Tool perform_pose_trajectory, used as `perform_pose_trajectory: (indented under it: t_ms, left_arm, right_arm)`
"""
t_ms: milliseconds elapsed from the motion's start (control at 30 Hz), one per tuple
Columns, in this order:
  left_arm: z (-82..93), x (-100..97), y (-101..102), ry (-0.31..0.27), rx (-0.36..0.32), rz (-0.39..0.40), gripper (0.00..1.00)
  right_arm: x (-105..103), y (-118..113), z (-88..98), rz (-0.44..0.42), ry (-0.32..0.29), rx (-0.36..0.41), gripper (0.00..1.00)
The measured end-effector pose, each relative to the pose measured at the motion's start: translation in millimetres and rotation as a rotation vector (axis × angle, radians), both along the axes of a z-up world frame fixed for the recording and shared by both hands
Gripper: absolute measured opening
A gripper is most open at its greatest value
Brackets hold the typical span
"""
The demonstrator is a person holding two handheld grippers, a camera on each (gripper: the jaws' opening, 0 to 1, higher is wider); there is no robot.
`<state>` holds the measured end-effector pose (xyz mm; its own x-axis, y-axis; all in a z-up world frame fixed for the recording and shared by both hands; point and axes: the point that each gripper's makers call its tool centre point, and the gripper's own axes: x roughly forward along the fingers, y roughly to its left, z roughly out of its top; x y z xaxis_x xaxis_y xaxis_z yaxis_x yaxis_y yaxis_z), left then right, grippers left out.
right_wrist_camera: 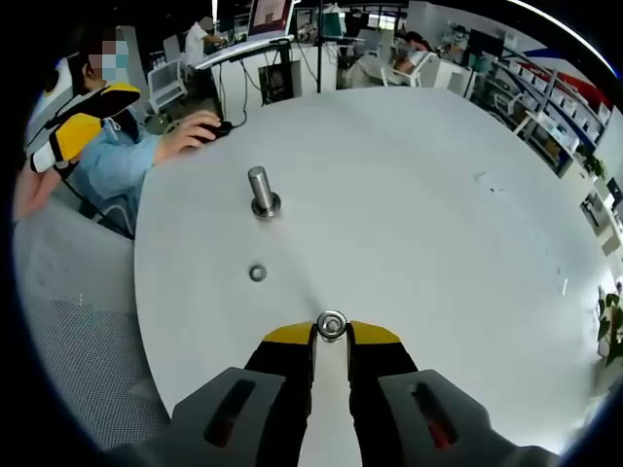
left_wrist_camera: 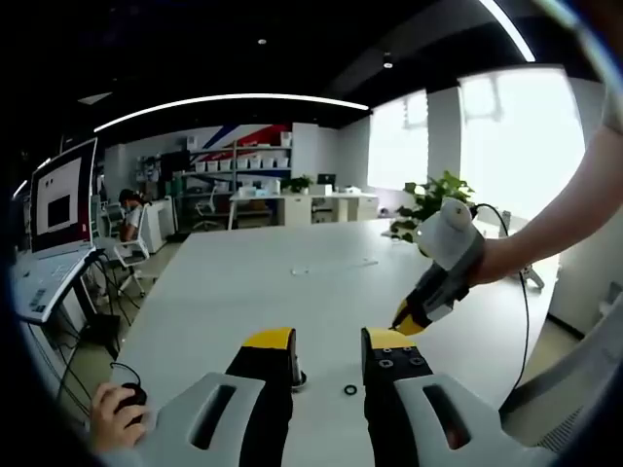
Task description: Place the washer onto the threaded stud by aligning its center hole with the stud, sliding it down to the base, and recovering from edge contact or off-axis alignment until the washer reaches the visible bottom stop.
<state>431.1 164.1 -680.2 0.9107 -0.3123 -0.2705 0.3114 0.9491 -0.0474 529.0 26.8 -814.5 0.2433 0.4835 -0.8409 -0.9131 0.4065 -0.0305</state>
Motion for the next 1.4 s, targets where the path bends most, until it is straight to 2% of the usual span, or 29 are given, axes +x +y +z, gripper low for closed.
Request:
perform_pose_trajectory:
  t_ms: [1033, 1400]
  left_arm:
    - [-1.6, 0.5, 3.8, 0.006, -0.004, 0.013, 0.25]
    - [1.2, -0.1, 4.2, -0.002, -0.012, 0.015, 0.25]
  right_arm:
    - [-1.7, -2.7, -4.9, 0.002, 0.024, -0.004, 0.16]
    - [-11.4, -4.1, -4.5, -0.010, 0.030, -0.004, 0.16]
